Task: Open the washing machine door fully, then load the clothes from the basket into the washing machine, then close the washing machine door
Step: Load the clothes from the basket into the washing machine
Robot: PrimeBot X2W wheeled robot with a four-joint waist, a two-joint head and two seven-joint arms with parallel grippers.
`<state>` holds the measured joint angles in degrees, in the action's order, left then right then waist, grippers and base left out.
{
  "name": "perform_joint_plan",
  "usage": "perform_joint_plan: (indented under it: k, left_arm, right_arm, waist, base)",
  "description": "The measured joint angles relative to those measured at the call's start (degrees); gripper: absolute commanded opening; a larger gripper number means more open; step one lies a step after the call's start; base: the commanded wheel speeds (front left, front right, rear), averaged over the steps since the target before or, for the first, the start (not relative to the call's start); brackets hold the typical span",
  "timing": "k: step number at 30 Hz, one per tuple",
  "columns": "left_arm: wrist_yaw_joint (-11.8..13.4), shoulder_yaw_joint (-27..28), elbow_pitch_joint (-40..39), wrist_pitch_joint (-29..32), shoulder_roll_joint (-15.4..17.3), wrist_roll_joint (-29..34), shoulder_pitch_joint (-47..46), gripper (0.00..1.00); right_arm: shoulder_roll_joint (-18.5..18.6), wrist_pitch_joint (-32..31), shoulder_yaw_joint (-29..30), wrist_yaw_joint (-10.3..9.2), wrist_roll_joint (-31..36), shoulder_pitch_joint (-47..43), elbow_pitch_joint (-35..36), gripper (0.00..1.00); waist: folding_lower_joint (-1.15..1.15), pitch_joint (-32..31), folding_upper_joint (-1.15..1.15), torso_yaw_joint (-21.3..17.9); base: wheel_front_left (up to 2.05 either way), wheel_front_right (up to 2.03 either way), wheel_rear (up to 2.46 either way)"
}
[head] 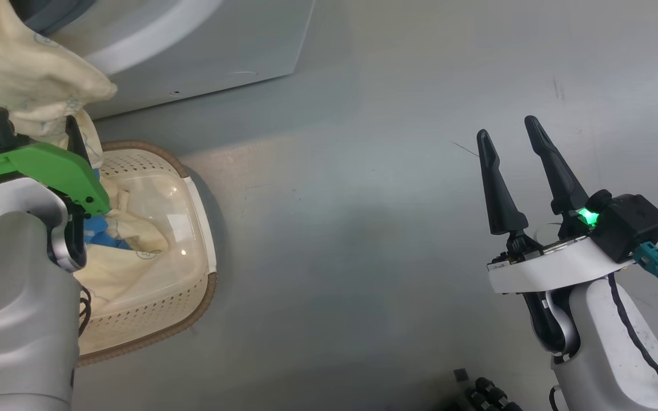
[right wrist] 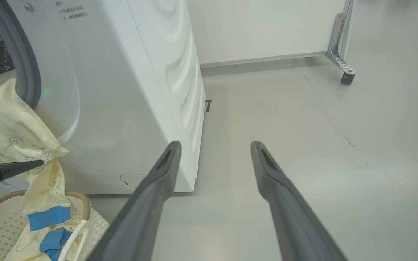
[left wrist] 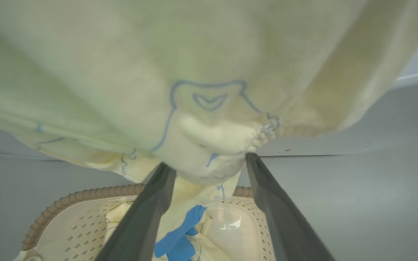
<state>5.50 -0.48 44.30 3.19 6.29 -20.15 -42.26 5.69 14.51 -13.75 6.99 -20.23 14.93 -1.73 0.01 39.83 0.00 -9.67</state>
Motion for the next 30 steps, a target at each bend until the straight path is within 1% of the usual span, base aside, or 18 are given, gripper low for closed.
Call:
perform_joint_plan:
  k: [4,5,6,7,17,24,30]
  left_arm:
    - [0.3,0.6,1.5,-1.6,0.2,0.1,-1.9,1.00]
    - [0.3,0.7,1.9,-1.8,0.2,0.1,-2.1,0.76]
    - [0.3,0.7,2.2,-2.0,0.2,0.2,-2.2,0.25]
    - [0.3,0.7,2.8,-2.3,0.2,0.2,-2.3,0.00]
    - [0.7,2.2,5.5,-5.8,-0.1,0.2,-2.9,0.00]
    - [0.7,1.5,6.5,-8.9,-2.0,0.0,-3.2,0.00]
    - [-2.0,0.3,6.1,-9.4,-2.6,-0.5,-2.5,0.00]
  right_arm:
    - [-0.1,0.0,0.0,0.00,0.0,0.3,-0.1,1.00]
    - [-0.1,0.0,0.0,0.00,0.0,0.6,-0.1,1.00]
    - [-0.1,0.0,0.0,0.00,0.0,0.9,-0.1,1.00]
    - [-0.1,0.0,0.0,0.00,-0.1,1.2,-0.1,1.00]
    - [-0.1,0.0,0.5,0.00,-0.3,2.2,-0.4,1.00]
    - [0.2,0.0,1.8,0.00,-0.3,2.2,-0.6,1.00]
    - [0.4,0.0,1.9,0.00,-0.3,2.2,-0.9,1.00]
  waist:
    - [0.00,0.9,0.00,-0.3]
    - [0.00,1.1,0.00,-0.4]
    - [0.00,1.2,0.00,-0.4]
    - [0.00,1.2,0.00,-0.4]
    - [0.00,1.5,0.00,0.0]
    - [0.00,0.9,0.00,1.6]
    - [0.00,-0.1,0.00,2.9]
  base:
    - [0.00,0.00,0.00]
    - [0.00,0.00,0.00]
    - [0.00,0.00,0.00]
    - [0.00,0.00,0.00]
    - [0.00,0.00,0.00]
    - [0.00,0.00,0.00]
    - [0.00,0.00,0.00]
